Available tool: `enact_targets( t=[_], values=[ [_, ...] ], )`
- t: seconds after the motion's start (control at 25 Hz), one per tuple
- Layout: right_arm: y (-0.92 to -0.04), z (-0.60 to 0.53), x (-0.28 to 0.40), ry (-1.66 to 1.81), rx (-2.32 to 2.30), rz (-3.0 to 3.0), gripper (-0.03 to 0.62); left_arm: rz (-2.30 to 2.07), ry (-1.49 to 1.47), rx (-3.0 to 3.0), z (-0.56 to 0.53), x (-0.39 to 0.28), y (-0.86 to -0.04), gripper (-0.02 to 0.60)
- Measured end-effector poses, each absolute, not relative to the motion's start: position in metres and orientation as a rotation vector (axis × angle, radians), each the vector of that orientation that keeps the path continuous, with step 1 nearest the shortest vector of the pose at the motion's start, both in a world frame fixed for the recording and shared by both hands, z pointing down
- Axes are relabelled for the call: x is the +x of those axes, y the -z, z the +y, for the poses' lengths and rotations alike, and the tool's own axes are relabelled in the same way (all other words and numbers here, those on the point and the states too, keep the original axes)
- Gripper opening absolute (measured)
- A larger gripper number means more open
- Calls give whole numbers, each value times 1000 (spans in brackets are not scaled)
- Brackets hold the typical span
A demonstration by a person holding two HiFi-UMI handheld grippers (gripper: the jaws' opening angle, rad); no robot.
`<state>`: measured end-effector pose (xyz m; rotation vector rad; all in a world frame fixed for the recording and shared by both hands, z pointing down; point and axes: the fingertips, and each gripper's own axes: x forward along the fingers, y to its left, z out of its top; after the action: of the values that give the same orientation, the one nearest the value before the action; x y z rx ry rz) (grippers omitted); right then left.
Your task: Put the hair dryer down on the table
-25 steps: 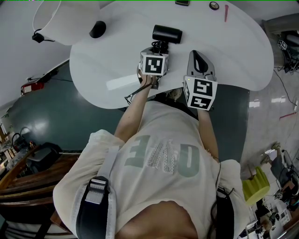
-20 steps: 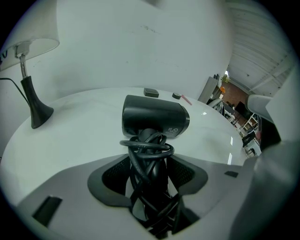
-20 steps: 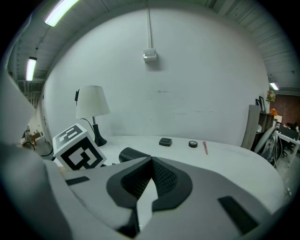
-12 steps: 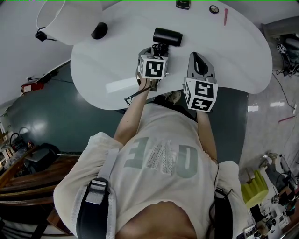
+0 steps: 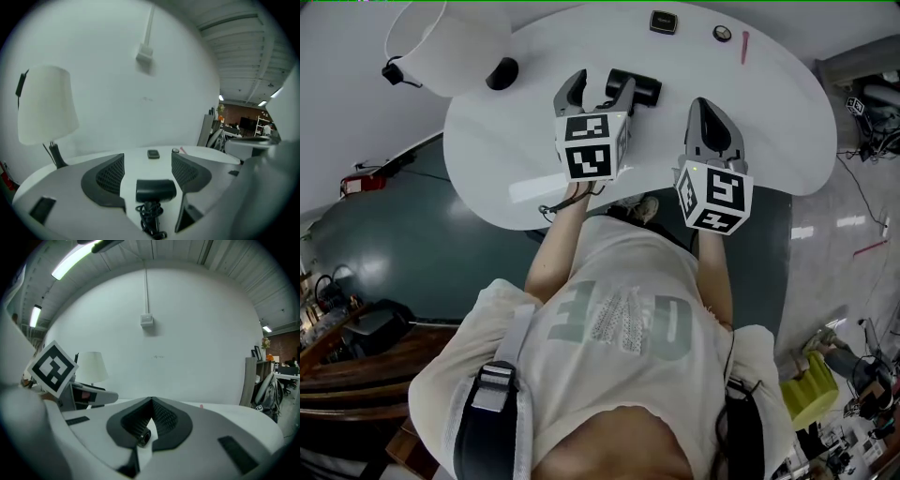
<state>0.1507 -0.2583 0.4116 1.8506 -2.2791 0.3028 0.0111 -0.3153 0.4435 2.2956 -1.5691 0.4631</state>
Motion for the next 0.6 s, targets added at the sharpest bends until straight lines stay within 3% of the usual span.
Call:
enact_targets(
  t=[0.28,0.4,0.52,0.56,0.6],
  values=[
    [-331,-243,167,-70,1978,-2321,-3,-1646,-110,2587,-295,12,-318,298],
    [-305,-232,186,-11,2060,-2311,-3,-1658,35,2660,-283,18,-289,259],
    [-297,-216,201,1,2110,-2282,-3,-1720,107,2690,-270,21,-276,111],
    [-297,-212,203,-3,2123,-2275,-3,-1738,114,2692,-268,21,-275,20],
    [-297,-208,205,-8,2136,-2270,-3,-1739,114,2701,-267,23,-275,6]
  ],
)
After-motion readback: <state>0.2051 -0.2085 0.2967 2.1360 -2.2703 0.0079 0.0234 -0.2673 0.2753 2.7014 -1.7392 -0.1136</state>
